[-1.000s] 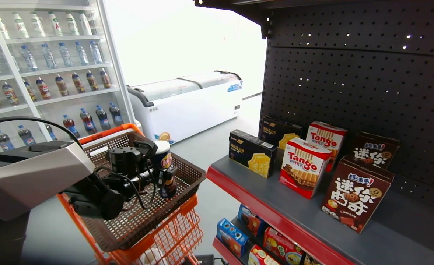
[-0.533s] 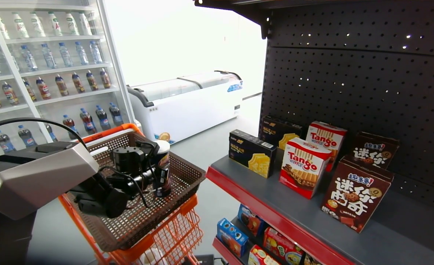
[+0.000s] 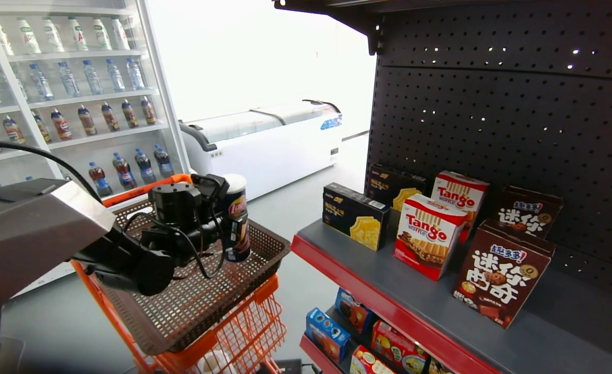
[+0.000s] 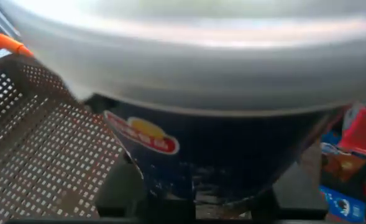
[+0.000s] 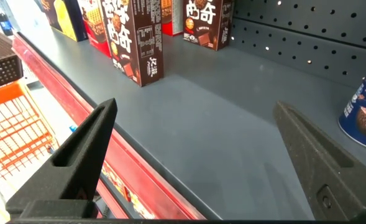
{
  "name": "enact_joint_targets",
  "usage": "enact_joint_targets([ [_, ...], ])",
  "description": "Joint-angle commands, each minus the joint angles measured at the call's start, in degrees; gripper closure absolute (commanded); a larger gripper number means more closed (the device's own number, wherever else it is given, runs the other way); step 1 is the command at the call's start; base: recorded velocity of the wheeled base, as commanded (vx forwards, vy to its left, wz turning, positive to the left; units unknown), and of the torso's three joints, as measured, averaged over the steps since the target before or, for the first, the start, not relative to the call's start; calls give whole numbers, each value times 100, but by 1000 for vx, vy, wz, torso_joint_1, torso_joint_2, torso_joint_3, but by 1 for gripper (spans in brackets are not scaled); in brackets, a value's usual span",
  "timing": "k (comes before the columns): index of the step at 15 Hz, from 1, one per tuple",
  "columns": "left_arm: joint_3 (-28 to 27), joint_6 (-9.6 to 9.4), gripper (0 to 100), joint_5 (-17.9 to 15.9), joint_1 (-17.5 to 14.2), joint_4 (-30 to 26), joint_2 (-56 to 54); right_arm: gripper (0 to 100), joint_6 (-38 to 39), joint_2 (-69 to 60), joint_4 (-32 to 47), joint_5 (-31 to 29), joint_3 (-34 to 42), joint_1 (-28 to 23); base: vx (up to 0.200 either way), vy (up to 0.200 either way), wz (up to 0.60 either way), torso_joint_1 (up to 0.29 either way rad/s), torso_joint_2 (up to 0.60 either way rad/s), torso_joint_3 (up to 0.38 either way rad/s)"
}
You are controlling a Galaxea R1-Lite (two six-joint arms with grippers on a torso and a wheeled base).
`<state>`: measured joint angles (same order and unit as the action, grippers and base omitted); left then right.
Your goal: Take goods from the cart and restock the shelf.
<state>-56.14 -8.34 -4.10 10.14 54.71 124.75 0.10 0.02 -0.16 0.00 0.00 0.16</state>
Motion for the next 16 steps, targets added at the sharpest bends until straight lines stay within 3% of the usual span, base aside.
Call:
enact_joint_targets([
  [1, 15, -19, 100, -170, 199, -690, -970, 0, -1, -2, -2, 0, 0, 2, 0, 0, 0, 0, 0, 0],
  [2, 33, -27, 100, -170, 216, -857, -1102, 0, -1, -2, -2, 0, 0, 2, 0, 0, 0, 0, 0, 0],
  [3, 112, -19, 100, -302, 304, -1367, -1594, 0, -1, -2, -2, 0, 0, 2, 0, 0, 0, 0, 0, 0],
  [5, 305, -27, 100, -926, 330, -1797, -2139, 0, -1, -2, -2, 0, 0, 2, 0, 0, 0, 0, 0, 0],
  [7, 349, 96, 100, -979, 480, -2184, -2481, 0, -1, -2, -2, 0, 0, 2, 0, 0, 0, 0, 0, 0],
  [10, 578, 447, 100, -988, 682, -2254, -2965, 0, -1, -2, -2, 0, 0, 2, 0, 0, 0, 0, 0, 0],
  [11, 639, 465, 100, -1005, 682, -2289, -3079, 0, -1, -2, -2, 0, 0, 2, 0, 0, 0, 0, 0, 0],
  [13, 903, 421, 100, -1313, 682, -2966, -3703, 0, -1, -2, -2, 0, 0, 2, 0, 0, 0, 0, 0, 0],
  [15, 1079, 623, 100, -1445, 867, -3204, -4072, 0, -1, -2, -2, 0, 0, 2, 0, 0, 0, 0, 0, 0],
  [16, 1114, 878, 100, -1550, 981, -3195, -4160, 0, -1, -2, -2, 0, 0, 2, 0, 0, 0, 0, 0, 0],
])
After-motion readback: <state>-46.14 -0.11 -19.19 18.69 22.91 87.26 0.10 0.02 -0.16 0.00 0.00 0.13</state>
